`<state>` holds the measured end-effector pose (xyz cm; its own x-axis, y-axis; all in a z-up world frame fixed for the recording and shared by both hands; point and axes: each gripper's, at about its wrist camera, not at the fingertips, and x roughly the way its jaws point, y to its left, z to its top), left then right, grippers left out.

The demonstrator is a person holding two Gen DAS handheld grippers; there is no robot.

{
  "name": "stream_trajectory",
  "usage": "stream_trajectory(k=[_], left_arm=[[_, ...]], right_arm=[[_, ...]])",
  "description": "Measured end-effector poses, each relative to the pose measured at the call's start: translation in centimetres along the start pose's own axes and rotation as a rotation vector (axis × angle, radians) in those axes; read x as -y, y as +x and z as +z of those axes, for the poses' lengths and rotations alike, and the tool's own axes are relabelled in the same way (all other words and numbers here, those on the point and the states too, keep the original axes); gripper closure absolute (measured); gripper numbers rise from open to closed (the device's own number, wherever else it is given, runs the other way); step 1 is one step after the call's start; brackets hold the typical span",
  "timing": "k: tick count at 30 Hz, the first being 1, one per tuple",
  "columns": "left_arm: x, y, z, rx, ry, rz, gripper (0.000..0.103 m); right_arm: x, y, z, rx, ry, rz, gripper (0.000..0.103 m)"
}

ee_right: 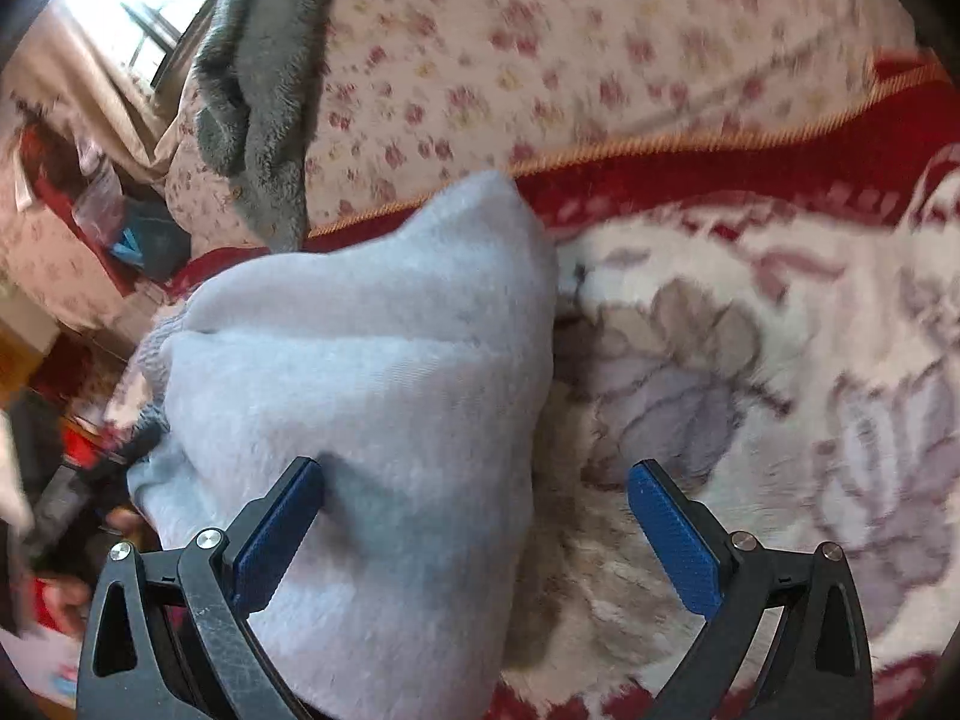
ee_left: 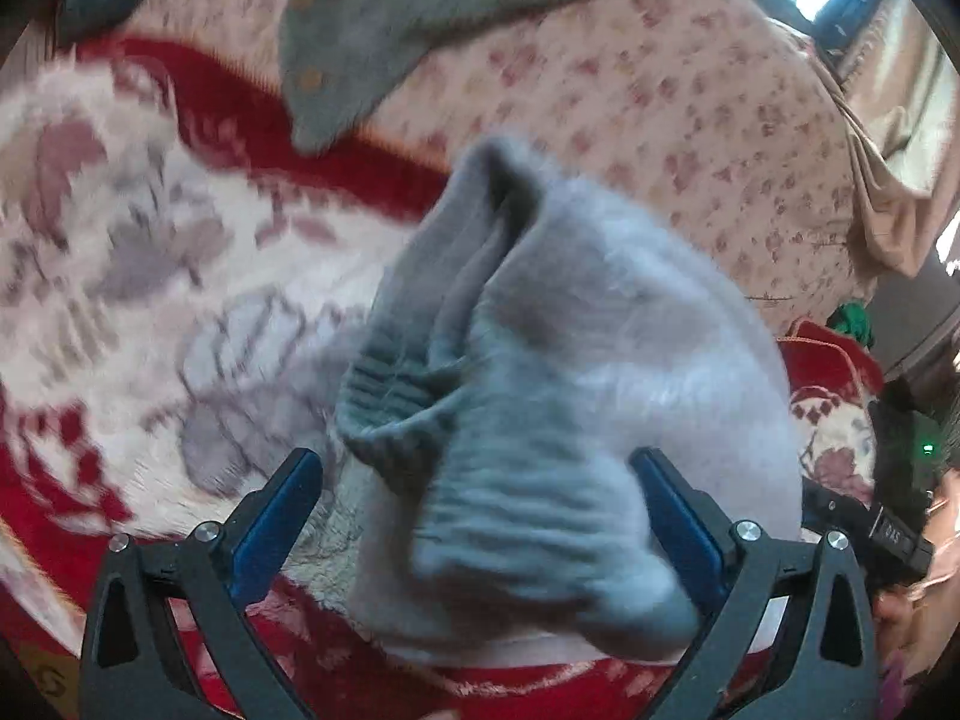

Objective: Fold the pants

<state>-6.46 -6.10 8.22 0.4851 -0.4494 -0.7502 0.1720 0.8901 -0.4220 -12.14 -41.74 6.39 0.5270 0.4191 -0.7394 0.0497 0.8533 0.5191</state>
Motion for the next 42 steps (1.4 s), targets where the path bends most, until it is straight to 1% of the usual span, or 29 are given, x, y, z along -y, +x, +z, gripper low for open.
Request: stream_trajectory(k=[2, 3, 5, 6, 7, 8, 9, 10, 11, 13, 15, 17, 19, 22, 24, 27, 31, 35, 38, 39, 40, 41, 42], left_arm=[[-1.2, 1.0, -0.4, -0.001, -0.051, -0.065, 0.000], [-1.6, 1.5, -0.6, 0.005, -0.072, -0.104, 0.000], [-2.0, 2.6, -1.1, 0.017, -0.095, -0.153, 0.000], [-2.1, 3.1, -1.3, 0.024, -0.106, -0.173, 0.000], [-2.3, 3.6, -1.6, 0.025, -0.117, -0.193, 0.000], [-2.4, 4.3, -1.9, 0.011, -0.129, -0.220, 0.000], [-2.4, 4.5, -2.1, 0.008, -0.131, -0.228, 0.000], [-2.2, 4.4, -2.1, 0.016, -0.126, -0.226, 0.002], [-1.9, 4.1, -2.0, 0.019, -0.116, -0.226, 0.004], [-1.3, 3.3, -2.0, 0.033, -0.101, -0.215, 0.019], [-0.7, 2.2, -1.8, 0.046, -0.095, -0.217, 0.028], [0.2, 1.2, -1.5, 0.054, -0.101, -0.226, 0.031], [1.3, 0.7, -1.3, 0.059, -0.093, -0.233, 0.031], [4.4, -0.1, -1.4, 0.077, -0.048, -0.265, 0.031], [6.7, 0.0, -1.4, 0.085, -0.026, -0.278, 0.031], [10.2, 0.6, -2.1, 0.087, 0.004, -0.304, 0.031], [14.3, 2.3, -3.7, 0.058, 0.033, -0.330, 0.031], [17.8, 4.7, -6.0, 0.005, 0.069, -0.328, 0.031], [18.9, 6.0, -7.2, -0.026, 0.091, -0.304, 0.031], [19.3, 6.0, -7.7, -0.018, 0.123, -0.281, 0.031], [19.6, 6.0, -8.0, -0.013, 0.153, -0.266, 0.030], [19.9, 5.8, -8.4, -0.010, 0.190, -0.256, 0.029], [20.1, 5.6, -8.7, -0.004, 0.218, -0.244, 0.027]], right_arm=[[0.9, 1.5, 0.3, -0.041, 0.036, 0.094, 0.000], [1.6, 2.3, 0.4, -0.060, 0.065, 0.156, 0.000], [2.7, 3.6, 0.4, -0.089, 0.128, 0.242, 0.000], [3.1, 4.3, 0.1, -0.099, 0.161, 0.303, 0.000], [3.2, 4.6, -0.1, -0.092, 0.169, 0.328, 0.000], [2.9, 4.5, -0.3, -0.067, 0.150, 0.327, 0.000], [2.5, 4.3, -0.4, -0.054, 0.132, 0.332, 0.001], [2.0, 3.9, -0.4, -0.041, 0.115, 0.369, 0.019], [1.6, 3.6, -0.3, -0.031, 0.104, 0.379, 0.026], [0.7, 3.0, -0.2, -0.030, 0.063, 0.349, 0.034], [0.4, 2.5, -0.1, -0.022, 0.068, 0.351, 0.039], [0.1, 1.7, -0.1, 0.004, 0.067, 0.360, 0.042], [0.0, 0.4, 0.0, 0.031, 0.068, 0.363, 0.042], [0.7, -2.2, 0.3, 0.078, 0.068, 0.360, 0.042], [1.8, -4.2, 0.6, 0.102, 0.073, 0.353, 0.042], [3.7, -7.3, 0.4, 0.146, 0.082, 0.320, 0.042], [7.0, -11.0, -0.2, 0.185, 0.093, 0.264, 0.042], [10.6, -13.0, -0.9, 0.186, 0.119, 0.221, 0.041], [13.2, -13.2, -1.9, 0.167, 0.137, 0.162, 0.039], [13.9, -13.1, -2.2, 0.156, 0.139, 0.138, 0.036], [14.4, -12.8, -2.5, 0.146, 0.133, 0.101, 0.031], [14.5, -12.8, -2.9, 0.138, 0.112, 0.039, 0.029], [14.3, -12.9, -3.3, 0.138, 0.070, -0.036, 0.023]])
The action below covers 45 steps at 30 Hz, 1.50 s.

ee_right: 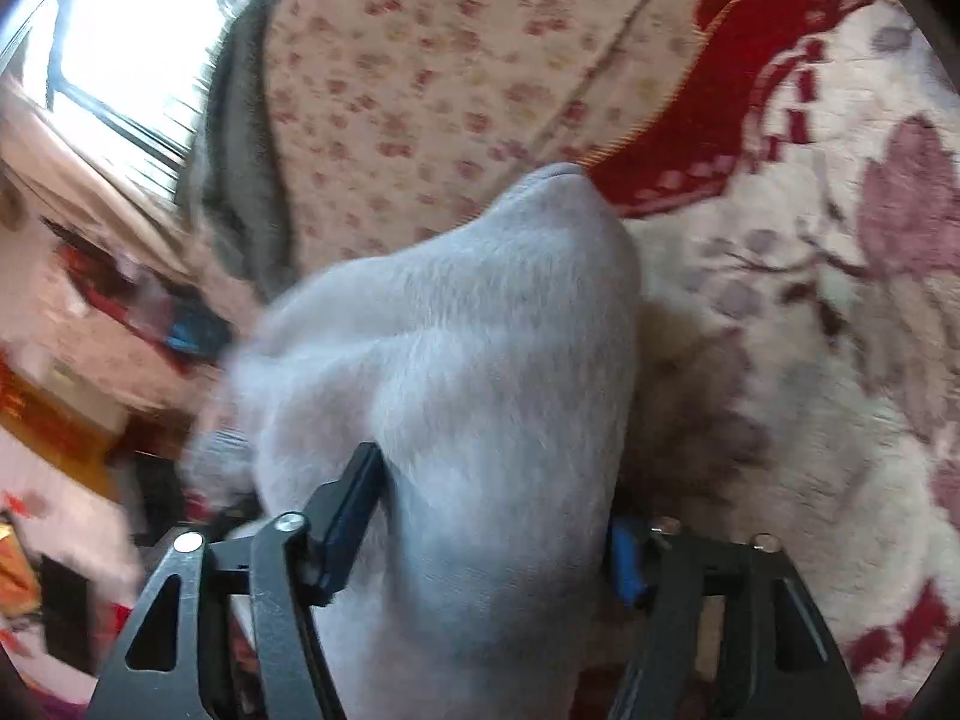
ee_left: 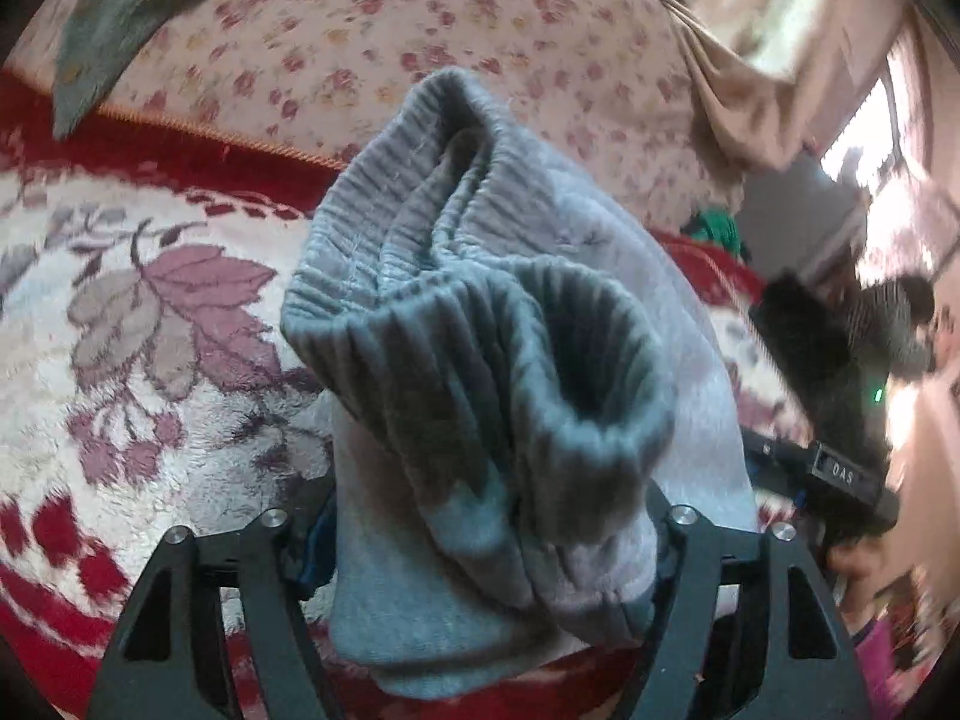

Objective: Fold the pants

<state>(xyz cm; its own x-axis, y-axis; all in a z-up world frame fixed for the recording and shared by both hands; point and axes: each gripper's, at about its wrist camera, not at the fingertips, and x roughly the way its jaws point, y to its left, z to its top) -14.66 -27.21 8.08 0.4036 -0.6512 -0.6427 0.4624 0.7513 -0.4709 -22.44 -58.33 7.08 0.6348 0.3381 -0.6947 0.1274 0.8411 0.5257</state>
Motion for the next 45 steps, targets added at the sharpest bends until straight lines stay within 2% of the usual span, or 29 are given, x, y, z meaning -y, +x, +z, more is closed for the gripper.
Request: stream_trajectory(k=[1, 2, 4, 6, 8, 11, 13, 17, 23, 29, 45], left_arm=[[0.2, -0.2, -0.1, 0.001, 0.016, 0.015, 0.027], [0.0, -0.6, -0.4, -0.005, 0.019, 0.029, 0.026], [-0.2, -1.2, -0.2, -0.001, 0.016, 0.064, 0.019], [0.2, -3.0, -0.3, 0.064, 0.050, 0.136, 0.019], [1.0, -4.8, 0.1, 0.127, 0.100, 0.197, 0.015], [2.4, -6.4, 0.5, 0.176, 0.163, 0.261, 0.013], [3.4, -6.6, 0.8, 0.188, 0.195, 0.297, 0.013], [5.6, -6.4, 1.0, 0.208, 0.250, 0.350, 0.013], [7.8, -5.5, 1.3, 0.206, 0.266, 0.391, 0.013], [9.0, -5.0, 1.3, 0.211, 0.281, 0.397, 0.013], [10.2, -4.4, 0.7, 0.197, 0.309, 0.387, 0.013]], right_arm=[[-0.3, -0.5, -0.3, 0.027, -0.045, -0.060, 0.013], [-0.8, -1.0, -0.5, 0.056, -0.083, -0.110, 0.011], [-1.8, -1.7, -0.5, 0.079, -0.133, -0.188, 0.010], [-2.7, -2.6, -0.2, 0.118, -0.151, -0.247, 0.010], [-3.3, -3.4, -0.2, 0.149, -0.151, -0.268, 0.010], [-4.5, -3.9, -0.3, 0.168, -0.121, -0.239, 0.010], [-5.7, -4.1, -0.6, 0.175, -0.117, -0.235, 0.010], [-8.5, -3.8, -1.1, 0.212, -0.149, -0.295, 0.010], [-10.6, -4.2, -2.1, 0.252, -0.182, -0.348, 0.008], [-11.6, -4.8, -2.8, 0.278, -0.219, -0.373, 0.008], [-10.7, -5.2, -3.0, 0.270, -0.178, -0.361, 0.007]])
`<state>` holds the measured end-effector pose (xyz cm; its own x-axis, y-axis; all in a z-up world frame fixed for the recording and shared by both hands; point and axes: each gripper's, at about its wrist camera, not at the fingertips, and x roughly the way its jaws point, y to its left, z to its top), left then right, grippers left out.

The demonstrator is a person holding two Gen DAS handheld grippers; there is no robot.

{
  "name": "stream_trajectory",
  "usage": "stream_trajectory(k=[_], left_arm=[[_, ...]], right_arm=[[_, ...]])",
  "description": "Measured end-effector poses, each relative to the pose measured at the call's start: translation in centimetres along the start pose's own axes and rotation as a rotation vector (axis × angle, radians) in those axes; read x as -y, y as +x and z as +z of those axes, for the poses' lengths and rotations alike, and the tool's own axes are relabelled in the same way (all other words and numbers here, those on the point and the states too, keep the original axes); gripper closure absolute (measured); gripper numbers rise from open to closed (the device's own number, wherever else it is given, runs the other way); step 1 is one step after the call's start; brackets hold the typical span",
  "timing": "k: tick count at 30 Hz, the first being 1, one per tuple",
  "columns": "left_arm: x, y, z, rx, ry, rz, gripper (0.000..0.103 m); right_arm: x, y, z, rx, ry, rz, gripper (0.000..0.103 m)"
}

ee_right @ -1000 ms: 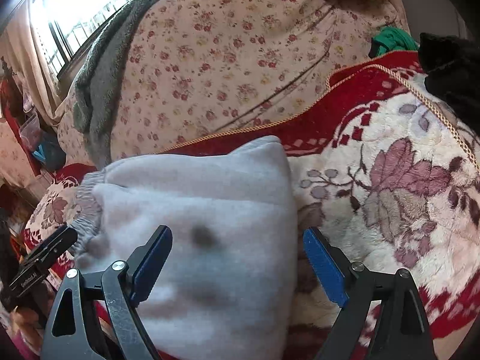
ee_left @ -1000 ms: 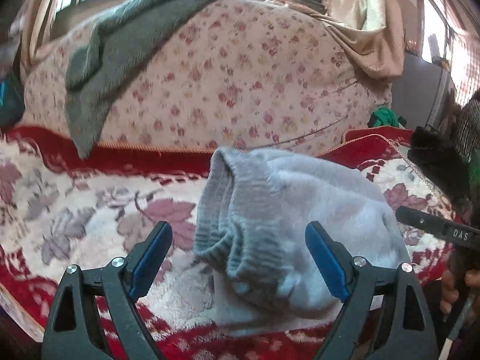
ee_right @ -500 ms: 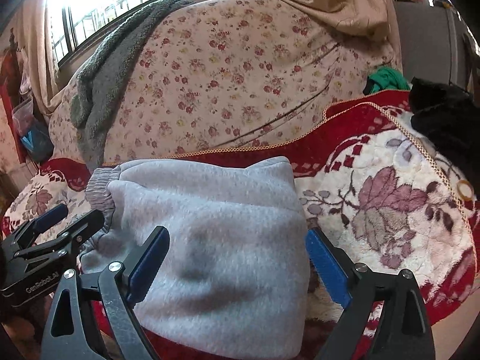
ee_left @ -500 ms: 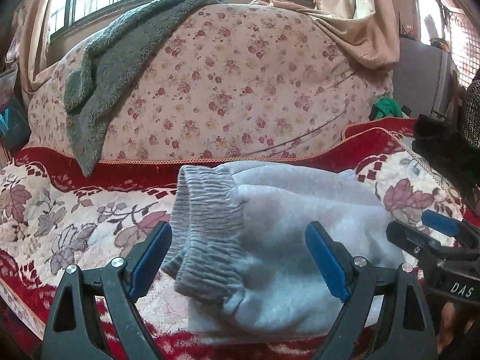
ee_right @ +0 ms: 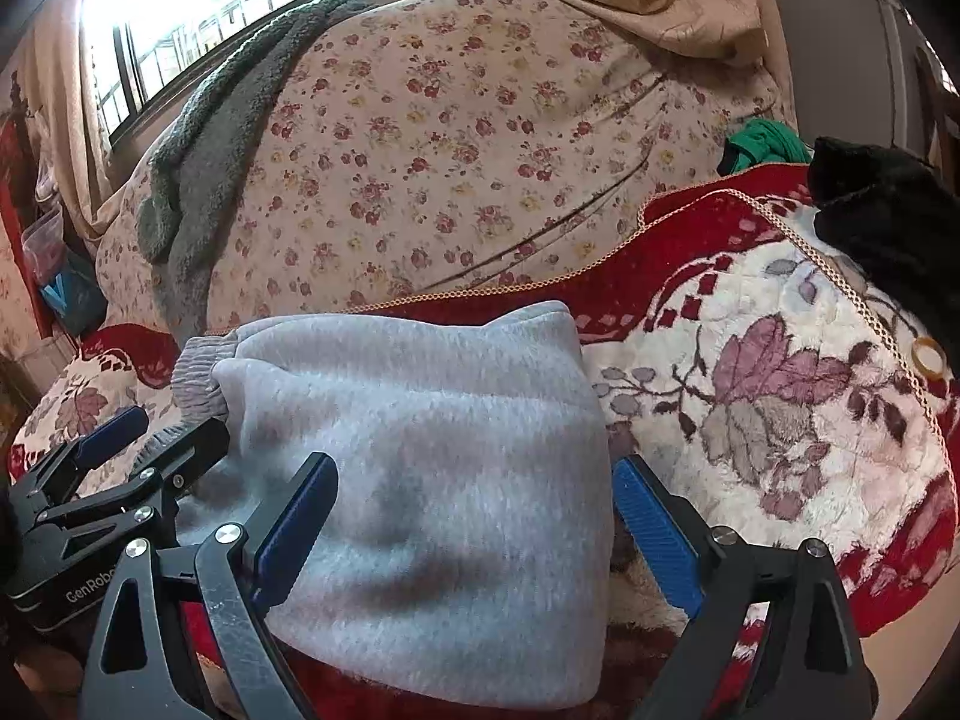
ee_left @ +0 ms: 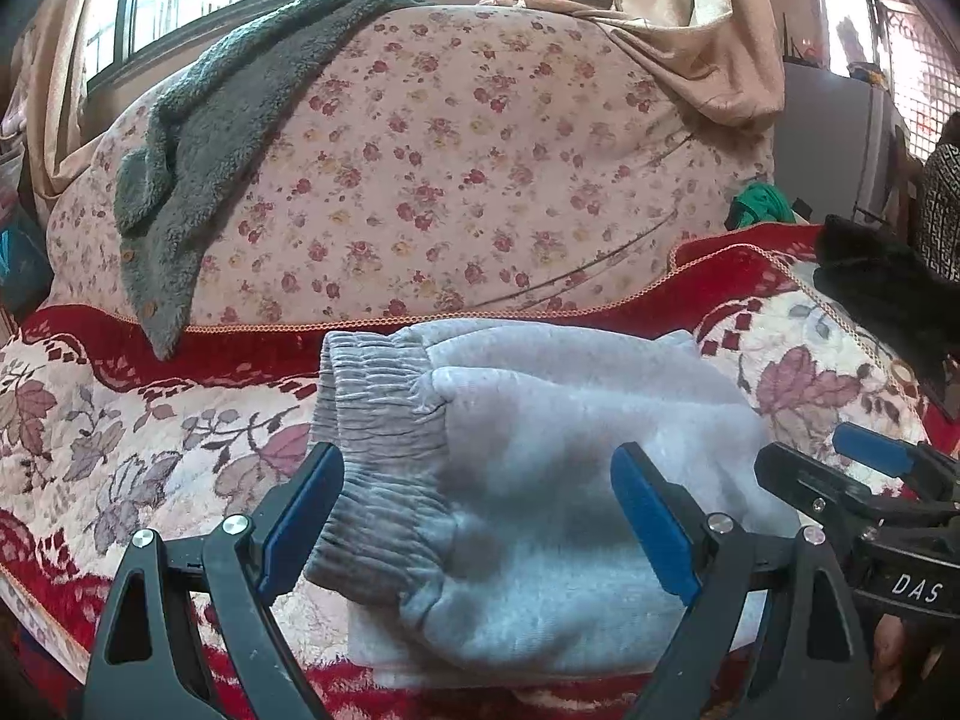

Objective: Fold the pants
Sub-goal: 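Set the bundle down and hold both tools open above it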

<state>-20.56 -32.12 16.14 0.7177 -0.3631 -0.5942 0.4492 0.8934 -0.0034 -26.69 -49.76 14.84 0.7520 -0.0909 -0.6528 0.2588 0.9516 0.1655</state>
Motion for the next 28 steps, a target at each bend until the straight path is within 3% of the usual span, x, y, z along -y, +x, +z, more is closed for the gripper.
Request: stream_trajectory(k=[28], left_arm=[[0.43, 0.59, -0.22, -0.003, 0.004, -0.005, 0.013]], right_arm=[[0.15, 0.85, -0.05, -0.030, 0.006, 0.000, 0.007]])
